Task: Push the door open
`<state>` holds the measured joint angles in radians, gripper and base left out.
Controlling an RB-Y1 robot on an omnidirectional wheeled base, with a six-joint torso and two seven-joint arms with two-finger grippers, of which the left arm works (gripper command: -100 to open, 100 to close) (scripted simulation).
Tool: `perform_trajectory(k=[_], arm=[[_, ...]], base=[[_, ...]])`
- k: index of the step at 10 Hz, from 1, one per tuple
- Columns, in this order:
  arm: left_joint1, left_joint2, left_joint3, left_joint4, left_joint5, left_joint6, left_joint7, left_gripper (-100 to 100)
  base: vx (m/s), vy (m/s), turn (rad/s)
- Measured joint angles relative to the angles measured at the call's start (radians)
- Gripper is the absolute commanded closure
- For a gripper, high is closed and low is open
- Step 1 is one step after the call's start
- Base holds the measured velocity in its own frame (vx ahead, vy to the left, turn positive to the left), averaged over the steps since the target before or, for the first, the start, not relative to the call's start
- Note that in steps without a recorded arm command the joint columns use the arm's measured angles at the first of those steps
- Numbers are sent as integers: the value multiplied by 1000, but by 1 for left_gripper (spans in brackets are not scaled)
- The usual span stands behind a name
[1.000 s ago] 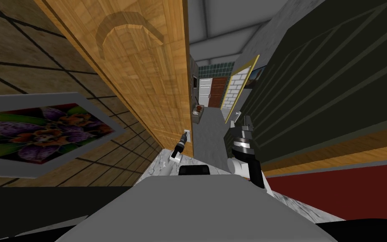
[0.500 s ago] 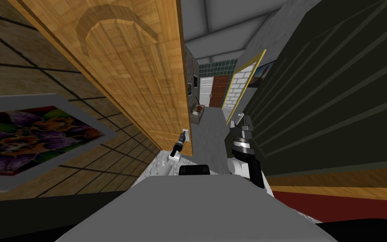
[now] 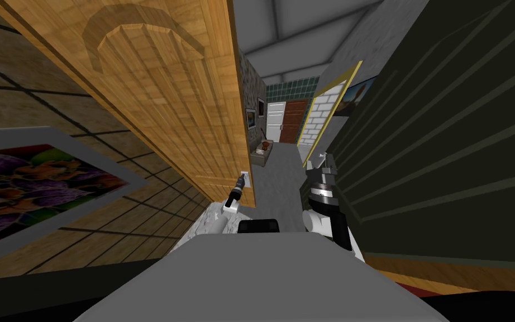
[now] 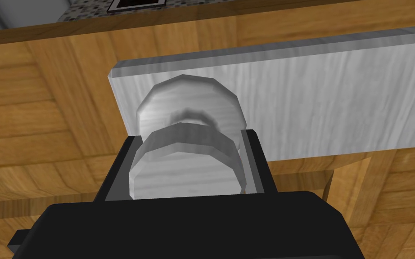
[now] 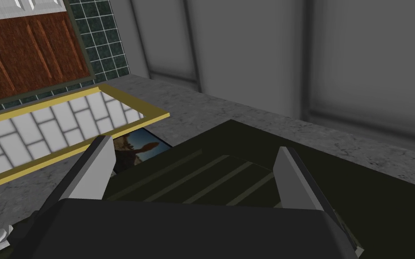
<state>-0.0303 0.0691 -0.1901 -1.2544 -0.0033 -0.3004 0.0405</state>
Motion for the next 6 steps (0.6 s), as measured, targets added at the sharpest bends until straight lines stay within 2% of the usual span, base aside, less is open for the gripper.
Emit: perform_trajectory(k=[1,3,5,6], arm=[[-7,-1,10,9,1,-3,-1,100],[-1,-8,27,0,0,7,-11,100],[-8,-5,46,6,4,11,-12,100],[-20,-6,58,24,6,3,-13,100]], base=[[81,-86,62],[93,-87,37],[86,-110,65],[91,-101,66]])
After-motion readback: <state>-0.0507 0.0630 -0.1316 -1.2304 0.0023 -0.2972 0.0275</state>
